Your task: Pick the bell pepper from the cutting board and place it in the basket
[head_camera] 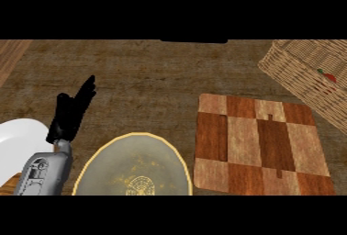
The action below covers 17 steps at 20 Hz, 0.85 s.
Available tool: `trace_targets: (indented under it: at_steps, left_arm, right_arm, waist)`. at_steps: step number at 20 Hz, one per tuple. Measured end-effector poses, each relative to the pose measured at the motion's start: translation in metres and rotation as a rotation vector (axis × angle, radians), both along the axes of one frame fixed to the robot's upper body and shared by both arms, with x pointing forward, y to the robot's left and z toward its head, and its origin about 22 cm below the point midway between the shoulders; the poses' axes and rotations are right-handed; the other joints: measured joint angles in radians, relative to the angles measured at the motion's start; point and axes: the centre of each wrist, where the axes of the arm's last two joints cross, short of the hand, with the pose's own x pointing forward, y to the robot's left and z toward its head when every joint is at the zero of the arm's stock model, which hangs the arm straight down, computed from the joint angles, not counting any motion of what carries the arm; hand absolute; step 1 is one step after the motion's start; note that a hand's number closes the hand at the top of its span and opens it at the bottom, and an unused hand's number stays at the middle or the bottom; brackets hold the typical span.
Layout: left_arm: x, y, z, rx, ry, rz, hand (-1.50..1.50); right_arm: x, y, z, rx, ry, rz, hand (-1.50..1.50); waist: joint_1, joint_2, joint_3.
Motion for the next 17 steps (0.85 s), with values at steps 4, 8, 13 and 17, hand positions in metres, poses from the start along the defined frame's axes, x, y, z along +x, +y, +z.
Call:
trace_targets:
  at_steps: [4,8,13,17]
  left_arm:
    - [0.001,0.0,0.0,0.0,0.0,0.002,0.0]
    - [0.005,-0.004,0.0,0.0,-0.006,0.004,0.0]
    - [0.004,-0.003,0.001,0.0,-0.007,-0.005,0.0]
    - [0.003,-0.002,0.004,-0.002,-0.014,-0.012,0.0]
  right_arm:
    - [-0.006,-0.011,0.01,0.113,-0.083,-0.069,-1.5]
    - [-0.021,-0.03,0.019,0.204,-0.126,-0.17,-1.5]
    - [-0.054,-0.066,0.03,0.291,-0.122,-0.29,-1.5]
    - [-0.082,-0.091,0.029,0.326,-0.109,-0.334,-1.5]
  waist:
    - [-0.001,0.001,0.0]
    - [0.0,0.006,0.001]
    - [0.007,0.011,0.002]
    - [0.01,0.015,0.006]
